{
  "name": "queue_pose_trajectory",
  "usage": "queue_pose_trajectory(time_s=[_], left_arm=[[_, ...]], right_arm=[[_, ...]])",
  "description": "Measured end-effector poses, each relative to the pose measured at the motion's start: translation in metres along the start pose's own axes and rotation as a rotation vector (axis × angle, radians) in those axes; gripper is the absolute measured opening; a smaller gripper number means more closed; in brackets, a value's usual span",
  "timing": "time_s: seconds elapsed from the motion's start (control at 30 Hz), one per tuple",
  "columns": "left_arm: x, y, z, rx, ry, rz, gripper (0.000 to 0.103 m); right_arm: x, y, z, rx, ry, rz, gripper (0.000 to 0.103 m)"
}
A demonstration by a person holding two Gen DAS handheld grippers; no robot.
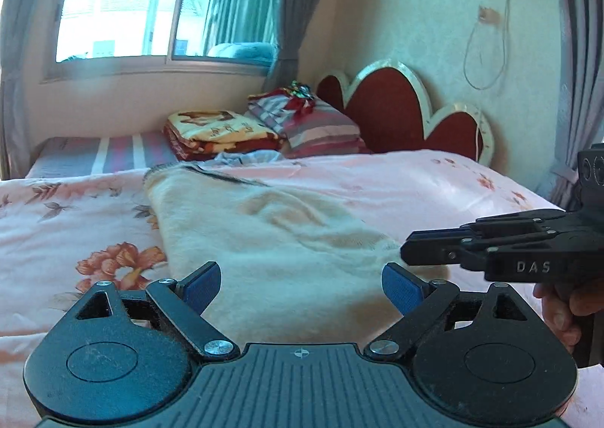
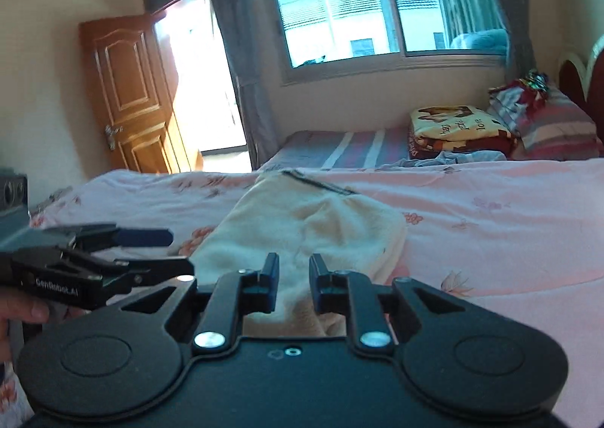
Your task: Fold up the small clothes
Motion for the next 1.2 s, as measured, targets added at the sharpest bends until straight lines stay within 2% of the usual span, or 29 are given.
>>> queue_pose_trajectory(time_s=[0.07, 0.13, 0.23, 0.37, 0.5, 0.57, 0.67, 0.77, 0.9, 1.0, 1.1, 1.2], left_arm=[[0.004, 0.008, 0.005, -0.005, 0.006, -0.056, 0.092], [0.01, 0.01, 0.004, -0.018, 0.007, -0.068, 0.092], [0.018, 0.01, 0.005, -0.034, 0.024, -0.085, 0.092], [0.024, 0.015, 0.014, -0.058, 0.076, -0.096, 0.093], [0.014, 0.009, 0.012, -0.057, 0.088, -0.092, 0.092], [-0.001, -0.001, 0.002, -0.056, 0.071, -0.02, 0.093], [-0.025, 0.009, -0.023, -0.065, 0.043, 0.028, 0.093], [-0.046, 0.038, -0.055, -0.063, -0.021, 0.05, 0.093], [-0.054, 0.082, -0.087, -0.002, -0.146, 0.034, 0.093], [-0.04, 0.118, -0.101, 0.025, -0.249, -0.032, 0.093], [-0.023, 0.135, -0.102, 0.027, -0.273, -0.051, 0.093], [-0.021, 0.139, -0.1, 0.033, -0.263, -0.051, 0.093]], right_arm=[[0.008, 0.006, 0.001, 0.053, -0.013, -0.035, 0.017], [0.012, 0.011, 0.008, 0.09, 0.008, -0.053, 0.013], [0.019, 0.017, 0.015, 0.115, 0.029, -0.062, 0.012], [0.027, 0.021, 0.018, 0.118, 0.032, -0.053, 0.013], [0.015, 0.015, 0.016, 0.112, 0.048, -0.062, 0.016], [0.001, 0.005, 0.017, 0.096, 0.058, -0.004, 0.027], [-0.027, 0.016, 0.026, 0.084, 0.067, 0.021, 0.025], [-0.056, 0.049, 0.03, 0.073, 0.048, 0.013, 0.02], [-0.081, 0.105, 0.033, 0.06, 0.025, -0.042, 0.018], [-0.081, 0.138, 0.036, 0.045, -0.01, -0.122, 0.018], [-0.066, 0.159, 0.044, 0.089, -0.048, -0.204, 0.019], [-0.058, 0.156, 0.053, 0.061, -0.005, -0.181, 0.02]])
Point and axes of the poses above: each gripper's, at about its wrist camera, not at the fingertips, and y roughly the way its jaws point, z to its right, x to its underside, the point moved 2 cm from there along y, roughly the way its jaws point, and after that the axes turned 10 degrees about y, right-handed, at the moved point
